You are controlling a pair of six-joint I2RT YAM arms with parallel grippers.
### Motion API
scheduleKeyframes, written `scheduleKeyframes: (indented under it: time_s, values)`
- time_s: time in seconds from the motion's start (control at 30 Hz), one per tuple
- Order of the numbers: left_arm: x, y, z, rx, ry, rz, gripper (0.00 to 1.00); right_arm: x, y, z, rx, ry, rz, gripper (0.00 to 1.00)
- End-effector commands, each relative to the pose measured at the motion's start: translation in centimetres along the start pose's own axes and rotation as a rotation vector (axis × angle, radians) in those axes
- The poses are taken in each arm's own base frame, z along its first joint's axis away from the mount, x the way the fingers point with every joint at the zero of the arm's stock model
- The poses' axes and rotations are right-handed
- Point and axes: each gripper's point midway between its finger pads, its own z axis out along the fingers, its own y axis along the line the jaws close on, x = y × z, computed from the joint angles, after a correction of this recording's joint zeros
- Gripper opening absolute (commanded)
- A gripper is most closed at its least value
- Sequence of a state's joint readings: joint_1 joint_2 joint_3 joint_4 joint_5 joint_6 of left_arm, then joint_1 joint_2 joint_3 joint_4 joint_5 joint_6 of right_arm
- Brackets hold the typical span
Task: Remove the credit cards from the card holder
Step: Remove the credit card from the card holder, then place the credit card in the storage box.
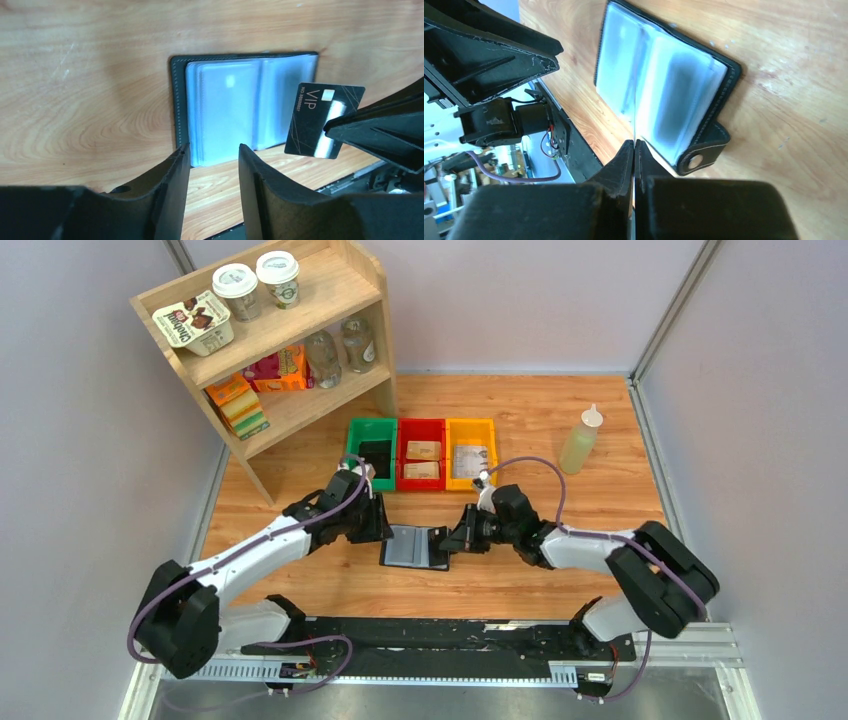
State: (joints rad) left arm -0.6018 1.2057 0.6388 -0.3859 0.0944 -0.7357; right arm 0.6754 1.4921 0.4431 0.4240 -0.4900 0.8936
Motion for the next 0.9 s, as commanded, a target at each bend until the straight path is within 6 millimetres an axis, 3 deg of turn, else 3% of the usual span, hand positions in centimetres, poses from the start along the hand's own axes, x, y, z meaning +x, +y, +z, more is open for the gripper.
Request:
scheduleKeyframes:
  time_s: [0.0,0.1,0.2,0.4,0.53,0.7,0.87]
  values:
    - [-3.8,-3.7,-3.6,0.144,-0.142,0.220,0.51,-2.0,2.5,-2.3,0.037,-0.008,-0.226,0.00]
    - [-5.0,-6.8,-6.4,0.298,-0.209,0.382,0.56,-2.5,5.2,-4.2,0.011,0.017,-0.353,0.00]
    - [-4.4,-10.1,-9.3,0.500,-0.227,0.598,0.57,-2.4,7.7,-6.2,-0.026,0.058,-0.455,0.00]
    - [-3.5,-12.8,-13.6,0.696,-0.267,0.882,0.59,-2.1,12.6,-9.8,-0.153,0.096,-0.640,0.00]
    - [-2.8,-14.2,-15.5,0.803,-0.272,1.003,0.60,-1.9,15.0,-11.4,-0.227,0.107,-0.752,0.00]
    - [-1.2,-16.5,-17.9,1.031,-0.202,1.052,0.60,-1.2,16.5,-12.5,-0.277,0.140,-0.833,0.00]
    - [-0.8,-17.2,-17.3,1.102,-0.098,1.021,0.60,-0.7,17.5,-12.7,-0.318,0.156,-0.878,0.00]
